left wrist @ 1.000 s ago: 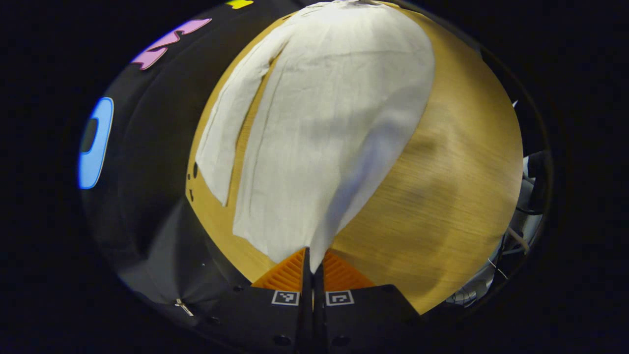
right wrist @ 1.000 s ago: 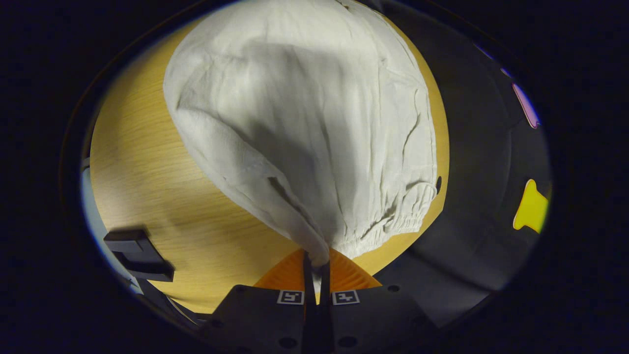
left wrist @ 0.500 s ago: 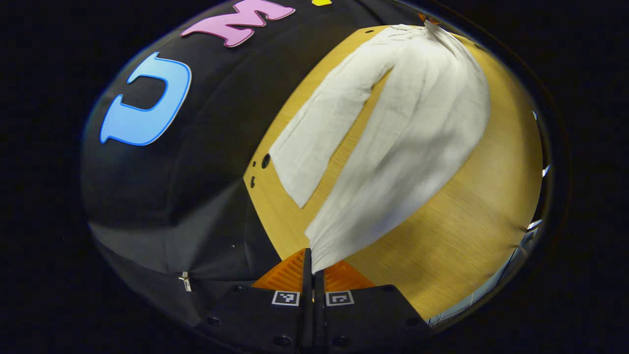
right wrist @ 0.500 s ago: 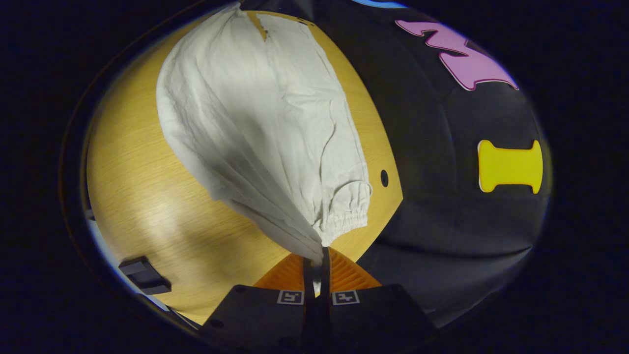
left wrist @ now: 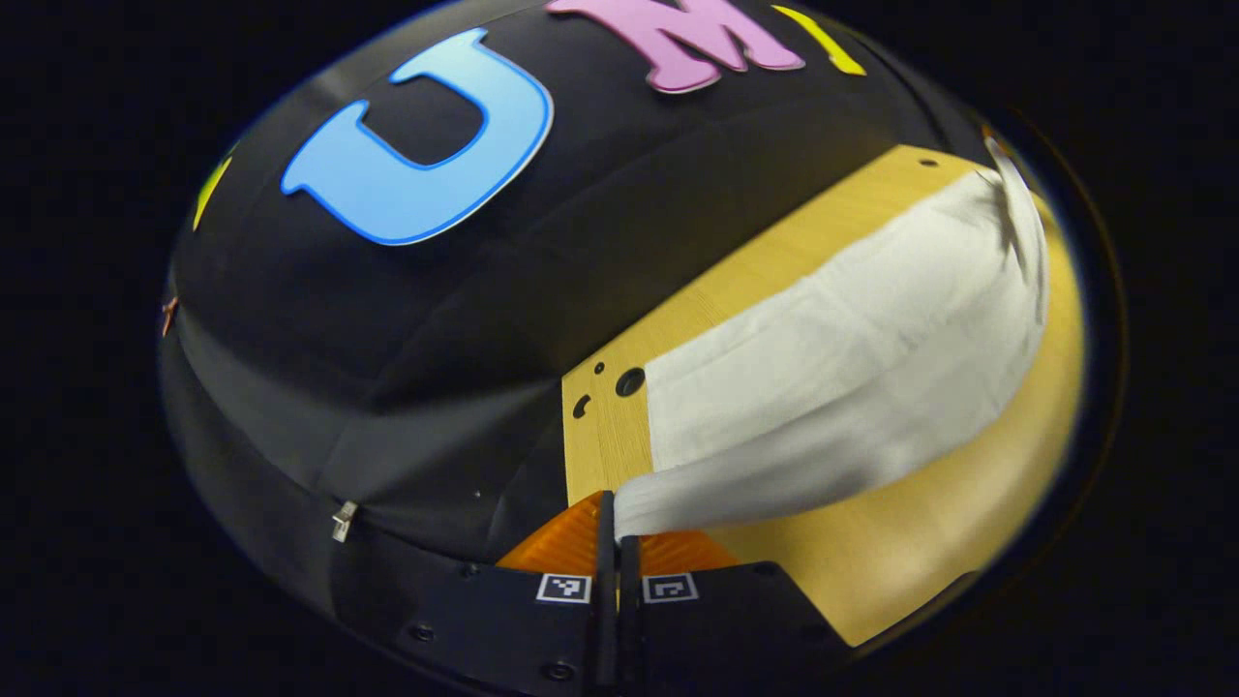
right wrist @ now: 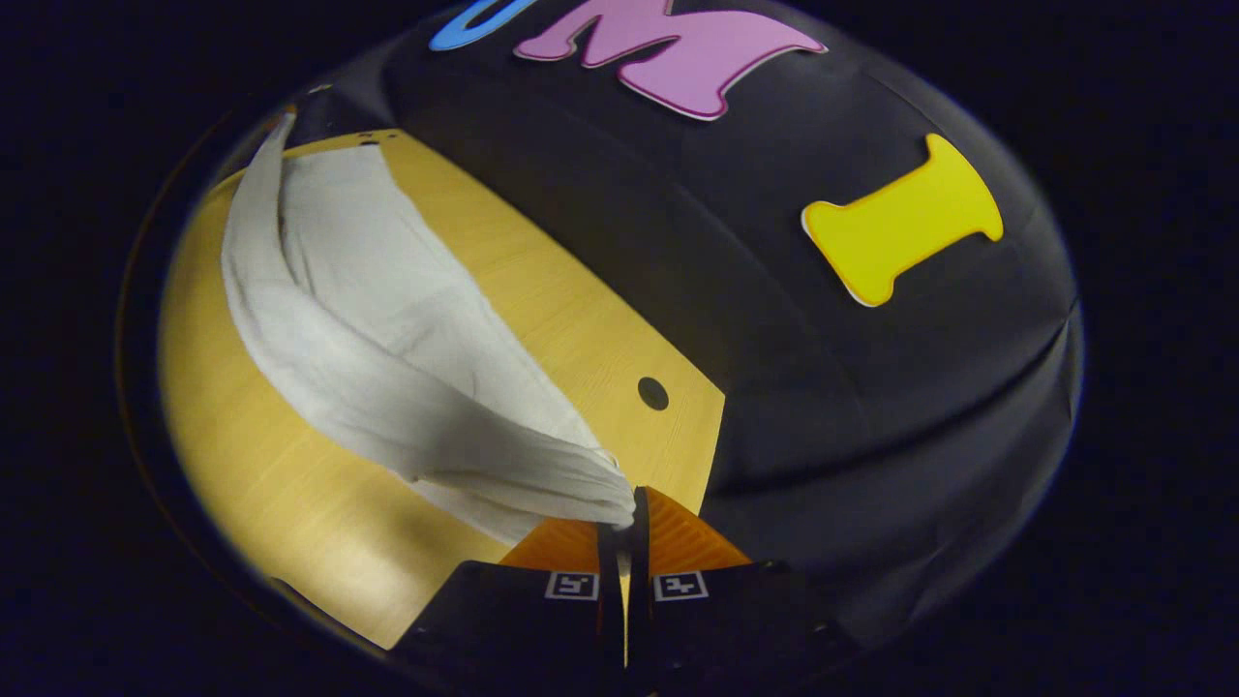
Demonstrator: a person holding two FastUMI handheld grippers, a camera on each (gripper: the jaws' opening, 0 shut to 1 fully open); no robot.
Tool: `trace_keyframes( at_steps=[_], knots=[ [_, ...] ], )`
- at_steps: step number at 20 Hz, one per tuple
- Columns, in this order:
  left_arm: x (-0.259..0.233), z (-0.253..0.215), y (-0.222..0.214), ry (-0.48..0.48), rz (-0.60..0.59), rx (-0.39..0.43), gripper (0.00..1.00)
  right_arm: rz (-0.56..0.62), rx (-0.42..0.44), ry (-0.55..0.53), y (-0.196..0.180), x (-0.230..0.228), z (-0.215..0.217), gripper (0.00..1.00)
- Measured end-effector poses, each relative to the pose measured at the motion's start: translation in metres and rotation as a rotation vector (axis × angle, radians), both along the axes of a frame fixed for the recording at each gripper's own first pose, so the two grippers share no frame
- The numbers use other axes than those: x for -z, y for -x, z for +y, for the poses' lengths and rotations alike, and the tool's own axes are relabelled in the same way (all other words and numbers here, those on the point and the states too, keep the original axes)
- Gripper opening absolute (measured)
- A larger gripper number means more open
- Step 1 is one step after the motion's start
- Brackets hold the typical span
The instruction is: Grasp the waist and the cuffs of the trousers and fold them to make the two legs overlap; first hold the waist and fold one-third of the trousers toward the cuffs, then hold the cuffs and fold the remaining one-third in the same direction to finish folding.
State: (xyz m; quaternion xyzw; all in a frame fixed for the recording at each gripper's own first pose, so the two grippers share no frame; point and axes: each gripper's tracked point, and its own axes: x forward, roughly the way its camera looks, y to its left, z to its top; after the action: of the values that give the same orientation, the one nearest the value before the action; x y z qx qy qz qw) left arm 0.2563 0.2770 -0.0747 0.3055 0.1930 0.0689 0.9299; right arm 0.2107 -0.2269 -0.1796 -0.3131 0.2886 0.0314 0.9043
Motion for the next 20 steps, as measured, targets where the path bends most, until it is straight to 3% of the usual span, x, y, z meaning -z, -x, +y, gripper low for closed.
trace_keyframes(
  at_steps=[3, 7, 10, 13, 15, 17, 18, 19, 20],
  knots=[
    [-0.015, -0.001, -0.044, 0.048, -0.036, -0.021, 0.05, -0.077, 0.076, -0.142, -0.045, -0.006, 0.013, 0.06],
    [-0.025, 0.007, -0.099, 0.098, -0.062, -0.047, 0.05, -0.163, 0.153, -0.247, -0.090, -0.012, 0.010, 0.06],
    [-0.006, 0.011, -0.139, 0.135, -0.028, -0.053, 0.05, -0.121, 0.233, -0.329, -0.118, 0.022, -0.003, 0.06],
    [0.018, 0.000, -0.168, 0.142, -0.008, -0.026, 0.04, -0.028, 0.291, -0.353, -0.123, 0.052, -0.011, 0.08],
    [0.030, -0.013, -0.175, 0.190, -0.012, -0.011, 0.20, 0.026, 0.346, -0.381, -0.119, 0.072, -0.009, 0.29],
    [0.035, -0.023, -0.176, 0.241, -0.026, -0.012, 0.58, 0.079, 0.366, -0.411, -0.113, 0.090, 0.000, 0.80],
    [0.036, -0.028, -0.175, 0.269, -0.044, -0.013, 0.76, 0.090, 0.351, -0.409, -0.109, 0.092, 0.005, 0.99],
    [0.031, -0.029, -0.173, 0.290, -0.073, -0.026, 0.95, 0.081, 0.327, -0.403, -0.104, 0.090, 0.012, 1.00],
    [0.023, -0.032, -0.166, 0.309, -0.103, -0.038, 0.97, 0.048, 0.319, -0.390, -0.101, 0.083, 0.015, 0.98]
  ],
)
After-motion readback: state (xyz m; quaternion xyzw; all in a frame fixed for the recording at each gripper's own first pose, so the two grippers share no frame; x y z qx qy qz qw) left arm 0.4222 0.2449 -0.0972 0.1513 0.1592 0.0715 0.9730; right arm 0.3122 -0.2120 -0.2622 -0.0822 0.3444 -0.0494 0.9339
